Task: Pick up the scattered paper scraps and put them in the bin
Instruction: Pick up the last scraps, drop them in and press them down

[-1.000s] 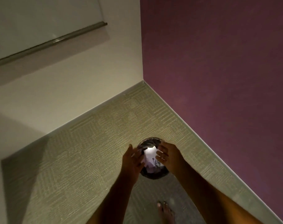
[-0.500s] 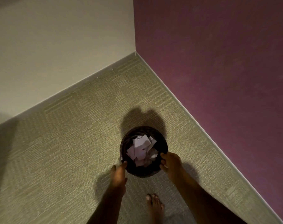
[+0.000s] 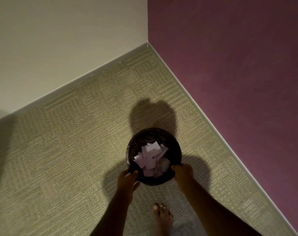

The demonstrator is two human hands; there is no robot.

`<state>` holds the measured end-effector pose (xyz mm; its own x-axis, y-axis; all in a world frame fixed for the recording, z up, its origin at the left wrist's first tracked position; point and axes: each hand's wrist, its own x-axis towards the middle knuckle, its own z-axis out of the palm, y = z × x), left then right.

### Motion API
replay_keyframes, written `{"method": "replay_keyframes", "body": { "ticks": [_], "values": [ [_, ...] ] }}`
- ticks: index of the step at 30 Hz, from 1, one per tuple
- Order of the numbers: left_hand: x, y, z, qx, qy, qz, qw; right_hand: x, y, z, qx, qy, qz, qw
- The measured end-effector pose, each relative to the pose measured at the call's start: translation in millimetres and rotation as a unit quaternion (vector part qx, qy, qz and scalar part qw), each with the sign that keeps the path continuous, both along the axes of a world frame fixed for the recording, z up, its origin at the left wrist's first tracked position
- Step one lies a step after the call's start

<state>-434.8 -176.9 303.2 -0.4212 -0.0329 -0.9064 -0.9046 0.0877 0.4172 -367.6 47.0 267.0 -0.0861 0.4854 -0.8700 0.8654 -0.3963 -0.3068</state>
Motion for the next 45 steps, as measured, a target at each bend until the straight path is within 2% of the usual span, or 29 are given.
{"method": "replay_keyframes", "body": {
  "ticks": [10,14,16,21,24,26,31,34,36,39,45],
  "values": [
    [-10.7,12.9,43.7,0.022,-0.010,0.003,1.000,-20.6,24.1,73.0,-0.055,-0.009,-0.055,0.997],
    [-26.4,26.7,77.8,0.043,0.016,0.024,0.999,-31.9,37.1,102.8,-0.030,-0.001,-0.033,0.999],
    [-46.0,37.3,93.1,0.077,0.026,0.015,0.997,-44.5,47.0,115.5,-0.025,0.021,0.000,0.999],
    [-110.2,64.0,120.3,0.110,0.070,0.015,0.991,-96.3,74.3,153.2,-0.011,0.108,-0.061,0.992],
    [-153.4,77.7,136.0,0.137,0.061,0.019,0.989,-135.6,88.0,172.3,0.012,0.157,-0.086,0.984],
    [-184.2,85.4,137.5,0.148,0.068,0.019,0.986,-166.6,98.2,172.1,0.014,0.176,-0.092,0.980],
    [-269.0,100.0,113.0,0.135,0.084,-0.018,0.987,-259.6,129.2,139.8,-0.050,0.127,-0.076,0.988],
    [-309.9,99.0,99.7,0.160,0.110,-0.035,0.980,-301.7,138.5,119.8,-0.068,0.118,-0.002,0.991],
    [-335.9,102.7,94.3,0.173,0.117,-0.036,0.977,-324.2,142.3,110.7,-0.036,0.122,0.029,0.991],
    [-376.0,114.4,84.6,0.155,0.124,-0.018,0.980,-363.8,150.6,99.1,0.000,0.133,0.026,0.991],
    [-451.6,141.7,62.0,0.136,0.112,0.046,0.983,-447.2,168.0,72.5,-0.019,0.149,-0.040,0.988]
  ]
}}
